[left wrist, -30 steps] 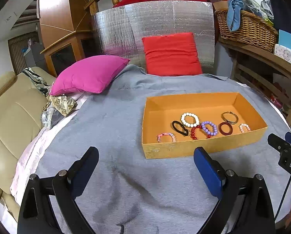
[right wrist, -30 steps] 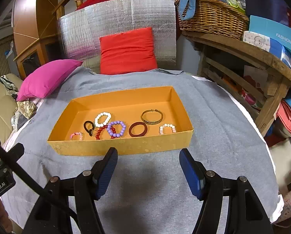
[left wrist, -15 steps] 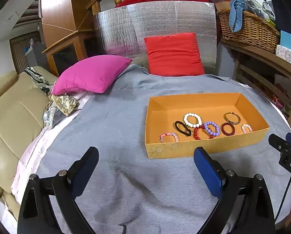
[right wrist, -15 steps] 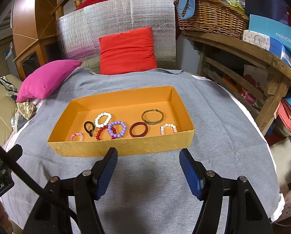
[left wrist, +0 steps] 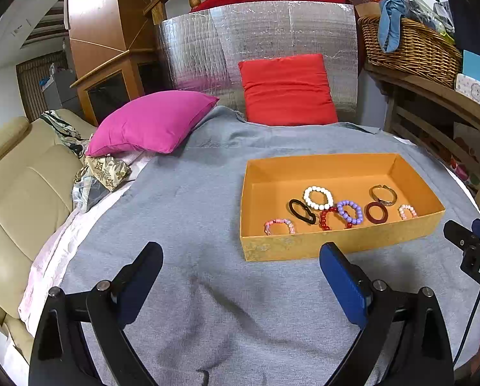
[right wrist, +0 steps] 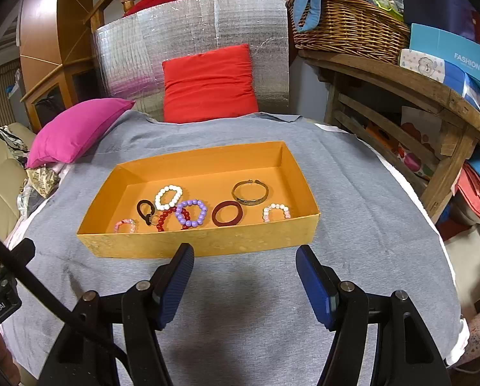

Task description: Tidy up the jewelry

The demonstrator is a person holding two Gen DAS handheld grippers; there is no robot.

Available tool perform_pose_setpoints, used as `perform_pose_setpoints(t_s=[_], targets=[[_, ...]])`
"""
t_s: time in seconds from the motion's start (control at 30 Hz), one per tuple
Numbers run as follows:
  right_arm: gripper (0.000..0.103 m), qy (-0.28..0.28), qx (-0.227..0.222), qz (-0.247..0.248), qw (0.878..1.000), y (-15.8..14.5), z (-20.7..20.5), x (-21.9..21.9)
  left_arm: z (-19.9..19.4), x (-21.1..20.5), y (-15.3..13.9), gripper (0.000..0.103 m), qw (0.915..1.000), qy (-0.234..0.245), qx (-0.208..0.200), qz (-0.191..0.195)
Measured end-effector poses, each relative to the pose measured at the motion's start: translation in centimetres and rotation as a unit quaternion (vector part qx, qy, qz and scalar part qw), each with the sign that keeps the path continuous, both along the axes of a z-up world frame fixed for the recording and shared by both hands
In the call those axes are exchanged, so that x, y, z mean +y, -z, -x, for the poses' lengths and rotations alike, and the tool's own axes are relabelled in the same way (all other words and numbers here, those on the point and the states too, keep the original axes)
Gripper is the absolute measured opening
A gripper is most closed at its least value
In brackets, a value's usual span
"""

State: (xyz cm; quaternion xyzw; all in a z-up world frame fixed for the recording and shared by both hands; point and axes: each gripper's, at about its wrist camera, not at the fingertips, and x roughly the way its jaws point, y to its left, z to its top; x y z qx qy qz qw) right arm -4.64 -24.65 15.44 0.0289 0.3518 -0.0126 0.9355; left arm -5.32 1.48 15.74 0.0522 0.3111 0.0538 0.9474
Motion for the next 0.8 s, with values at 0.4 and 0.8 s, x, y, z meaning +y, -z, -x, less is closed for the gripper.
perform_pose_setpoints(t_s=[0.4,0.8], targets=[[0.07,0.002,0.003,-0.002,1.0,0.11,-0.08,-0.28,-0.14,-0.06,0.19,0.098,1.0,0.001,0.003,0.0],[0.07,0.005,0.002,-0.002,1.0,0.11,-0.09,-0.47,-0.2,-0.1,0.32,0.098,1.0,0.003,0.005,0.0]])
